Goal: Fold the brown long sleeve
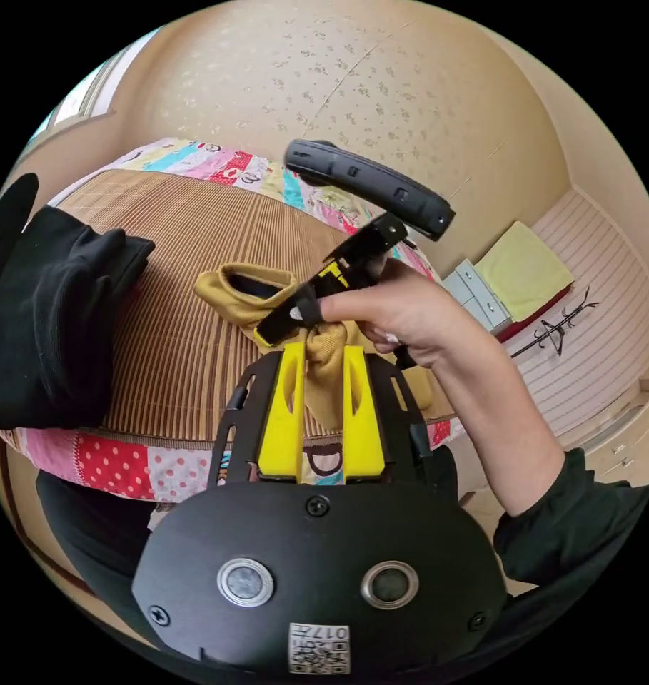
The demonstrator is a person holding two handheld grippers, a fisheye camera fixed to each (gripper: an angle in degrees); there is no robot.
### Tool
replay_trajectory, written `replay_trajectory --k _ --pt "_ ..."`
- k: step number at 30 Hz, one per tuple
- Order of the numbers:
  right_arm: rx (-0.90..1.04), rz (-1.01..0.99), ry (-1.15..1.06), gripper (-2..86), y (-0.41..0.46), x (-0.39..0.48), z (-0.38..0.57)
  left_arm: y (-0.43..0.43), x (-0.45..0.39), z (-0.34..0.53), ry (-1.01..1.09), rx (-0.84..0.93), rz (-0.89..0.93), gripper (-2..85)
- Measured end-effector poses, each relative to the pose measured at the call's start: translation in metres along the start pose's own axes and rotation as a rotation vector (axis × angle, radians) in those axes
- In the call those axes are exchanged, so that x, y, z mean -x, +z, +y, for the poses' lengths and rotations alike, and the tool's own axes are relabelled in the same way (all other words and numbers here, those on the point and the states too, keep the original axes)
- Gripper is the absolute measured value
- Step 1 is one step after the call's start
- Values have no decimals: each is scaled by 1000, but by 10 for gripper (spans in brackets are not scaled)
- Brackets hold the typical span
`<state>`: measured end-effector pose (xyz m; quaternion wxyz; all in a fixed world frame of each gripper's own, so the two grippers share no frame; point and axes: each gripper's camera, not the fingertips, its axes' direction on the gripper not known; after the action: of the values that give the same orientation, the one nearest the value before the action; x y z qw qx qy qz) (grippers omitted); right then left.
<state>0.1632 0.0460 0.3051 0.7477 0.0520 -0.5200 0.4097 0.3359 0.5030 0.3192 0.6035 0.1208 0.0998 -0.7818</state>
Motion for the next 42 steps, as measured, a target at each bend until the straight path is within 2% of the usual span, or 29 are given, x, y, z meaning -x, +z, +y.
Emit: replay_trajectory --k 4,8,12,14,17,20,23,27,31,34,36,38,39,41,42 --pt "-419 -289 108 109 -50 -93 122 -13 18 -6 -32 -25 171 110" --pt "-778 -504 234 110 -33 -192 283 8 33 -15 -62 37 218 119" --pt "-892 -553 435 111 30 -251 399 68 39 -25 -92 196 294 142" --pt "-876 -567 701 117 86 -277 469 102 35 -27 -84 288 297 152" --pt "-916 -575 906 124 137 -268 549 151 30 -25 -100 432 279 169" --pt "-944 -672 931 138 169 -235 595 184 29 -15 -148 538 303 165" --pt "-969 -813 895 167 193 -197 611 198 31 -4 -214 569 330 112" --pt "-986 -1045 878 215 228 -169 604 190 16 4 -233 587 509 74" --pt "-1139 -1276 783 240 252 -170 581 148 -34 12 -97 623 562 66" --pt "-1198 -1393 729 213 254 -184 563 104 -70 21 39 621 590 65" --pt "-1233 -1365 640 203 237 -188 558 79 -84 23 123 577 547 67" --pt "-1244 -1110 527 190 187 -191 559 55 -91 20 195 516 554 71" --pt "-1253 -1062 507 187 175 -193 560 42 -93 19 236 484 551 71" --pt "-1321 -907 422 174 124 -209 574 23 -95 19 301 437 463 72" --pt "-1338 -852 398 171 109 -214 581 13 -94 21 326 415 363 73"
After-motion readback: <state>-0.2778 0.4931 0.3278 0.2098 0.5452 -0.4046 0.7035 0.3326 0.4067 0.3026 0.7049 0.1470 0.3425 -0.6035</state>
